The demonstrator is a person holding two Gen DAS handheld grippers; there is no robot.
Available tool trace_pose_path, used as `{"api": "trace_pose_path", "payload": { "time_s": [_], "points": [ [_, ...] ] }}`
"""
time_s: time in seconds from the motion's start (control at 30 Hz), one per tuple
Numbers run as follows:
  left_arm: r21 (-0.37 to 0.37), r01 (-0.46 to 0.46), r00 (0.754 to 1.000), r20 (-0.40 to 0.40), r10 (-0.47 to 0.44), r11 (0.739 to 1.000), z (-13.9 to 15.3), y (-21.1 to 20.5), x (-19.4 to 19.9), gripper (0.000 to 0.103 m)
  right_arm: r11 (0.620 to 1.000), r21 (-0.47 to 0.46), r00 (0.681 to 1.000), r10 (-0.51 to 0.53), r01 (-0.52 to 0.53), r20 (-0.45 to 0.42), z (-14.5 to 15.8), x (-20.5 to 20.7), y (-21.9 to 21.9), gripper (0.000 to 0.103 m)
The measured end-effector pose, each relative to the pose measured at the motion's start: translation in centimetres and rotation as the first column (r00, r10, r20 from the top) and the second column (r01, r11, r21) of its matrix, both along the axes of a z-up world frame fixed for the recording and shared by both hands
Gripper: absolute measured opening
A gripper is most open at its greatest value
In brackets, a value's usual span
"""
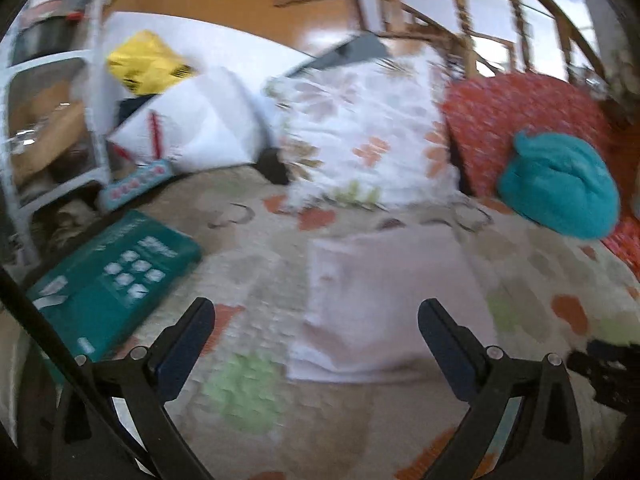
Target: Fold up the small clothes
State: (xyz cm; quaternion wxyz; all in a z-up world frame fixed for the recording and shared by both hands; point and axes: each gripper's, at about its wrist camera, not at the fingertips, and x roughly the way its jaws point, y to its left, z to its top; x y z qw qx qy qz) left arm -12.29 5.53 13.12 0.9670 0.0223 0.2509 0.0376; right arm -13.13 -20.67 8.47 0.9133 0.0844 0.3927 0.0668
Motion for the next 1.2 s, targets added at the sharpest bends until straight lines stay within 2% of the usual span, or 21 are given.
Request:
{"api": "trace_pose_path", "payload": {
  "time_s": [0.1,0.17,0.27,0.43,0.53,0.6,0.67,0.73,0.93,1.2],
  "points": [
    [0.029,0.002,0.997,-0.074,0.0,1.0,-1.5,-0.8,0.9,0.101,1.0,-0.023,1.0,0.01,-0.01,-0.003,-0.3,0.0,0.7,0.064],
    [0.011,0.022,0.986,-0.165,-0.02,1.0,-2.9,-0.9,1.9,0.101,1.0,-0.026,1.0,0.013,-0.013,-0.022,-1.0,0.3,1.0,0.065],
    [-0.016,0.024,0.957,-0.29,-0.028,1.0,-5.7,-1.2,3.3,0.101,0.999,-0.03,0.999,0.008,-0.01,-0.05,-1.9,0.8,1.3,0.065],
    [0.066,0.035,0.905,-0.424,-0.004,0.997,-9.8,-3.0,4.3,0.101,0.999,-0.043,0.997,0.004,-0.007,-0.078,-3.2,1.6,1.6,0.065],
    [0.053,0.054,0.864,-0.502,-0.02,0.997,-11.8,-3.5,4.9,0.101,0.999,-0.039,0.995,0.004,-0.008,-0.095,-3.8,2.0,1.5,0.065],
    [0.011,0.03,0.862,-0.507,-0.021,0.999,-12.1,-3.0,5.0,0.102,0.999,-0.032,0.994,0.002,-0.005,-0.108,-4.1,2.2,1.3,0.065],
    [-0.049,0.0,0.847,-0.532,-0.026,0.999,-12.4,-2.2,5.3,0.103,1.0,-0.026,0.993,-0.004,0.001,-0.114,-4.4,2.3,1.2,0.065],
    [-0.096,-0.012,0.848,-0.528,-0.041,0.995,-12.5,-1.5,5.2,0.103,1.0,-0.024,0.993,-0.008,0.005,-0.117,-4.4,2.4,1.2,0.065],
    [-0.076,-0.028,0.877,-0.48,-0.012,0.997,-12.5,-2.1,4.1,0.103,0.999,-0.045,0.993,-0.012,0.006,-0.12,-4.8,2.6,1.4,0.067],
    [-0.095,-0.001,0.877,-0.478,-0.045,0.995,-12.5,-1.4,4.4,0.103,0.998,-0.064,0.993,-0.005,-0.002,-0.115,-4.9,2.7,1.8,0.072]
  ]
}}
